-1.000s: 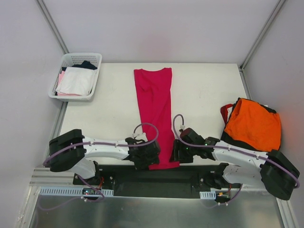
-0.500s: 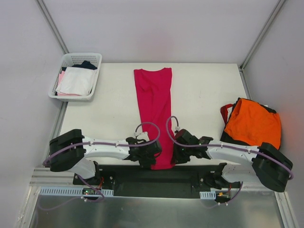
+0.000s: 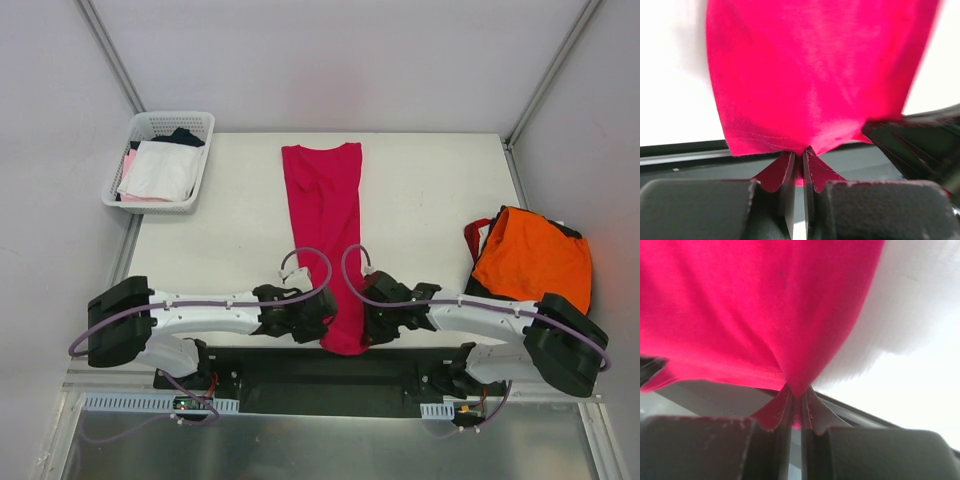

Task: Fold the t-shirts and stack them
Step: Fold the tshirt

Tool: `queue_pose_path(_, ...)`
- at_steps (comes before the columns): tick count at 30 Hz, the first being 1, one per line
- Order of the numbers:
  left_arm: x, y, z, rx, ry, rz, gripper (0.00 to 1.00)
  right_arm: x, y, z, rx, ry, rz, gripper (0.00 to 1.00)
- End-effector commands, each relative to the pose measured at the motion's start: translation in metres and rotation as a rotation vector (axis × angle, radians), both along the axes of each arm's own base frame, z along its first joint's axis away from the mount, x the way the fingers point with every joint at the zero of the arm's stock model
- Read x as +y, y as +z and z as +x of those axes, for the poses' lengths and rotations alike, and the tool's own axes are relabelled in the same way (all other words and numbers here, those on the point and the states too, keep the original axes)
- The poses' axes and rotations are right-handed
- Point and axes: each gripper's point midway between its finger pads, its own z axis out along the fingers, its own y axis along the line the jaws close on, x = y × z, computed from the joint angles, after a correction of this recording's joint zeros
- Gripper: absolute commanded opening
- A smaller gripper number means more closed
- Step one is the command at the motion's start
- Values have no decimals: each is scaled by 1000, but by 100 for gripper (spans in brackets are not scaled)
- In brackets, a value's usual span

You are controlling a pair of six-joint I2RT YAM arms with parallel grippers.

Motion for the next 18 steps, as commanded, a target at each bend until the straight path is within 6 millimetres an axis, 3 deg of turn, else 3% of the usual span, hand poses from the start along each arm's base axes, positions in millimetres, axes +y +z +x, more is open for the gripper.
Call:
queue_pose_path(1, 1, 31, 15, -81, -16, 15, 6, -26, 3, 4, -25, 32, -167, 7)
queue_pose_path(11, 12, 54, 34, -84, -15, 47, 7, -14, 51, 46, -118, 35, -199, 6)
queue_pose_path(18, 23, 71, 57, -94, 0, 50, 8, -14, 70, 74, -143, 0, -191, 5)
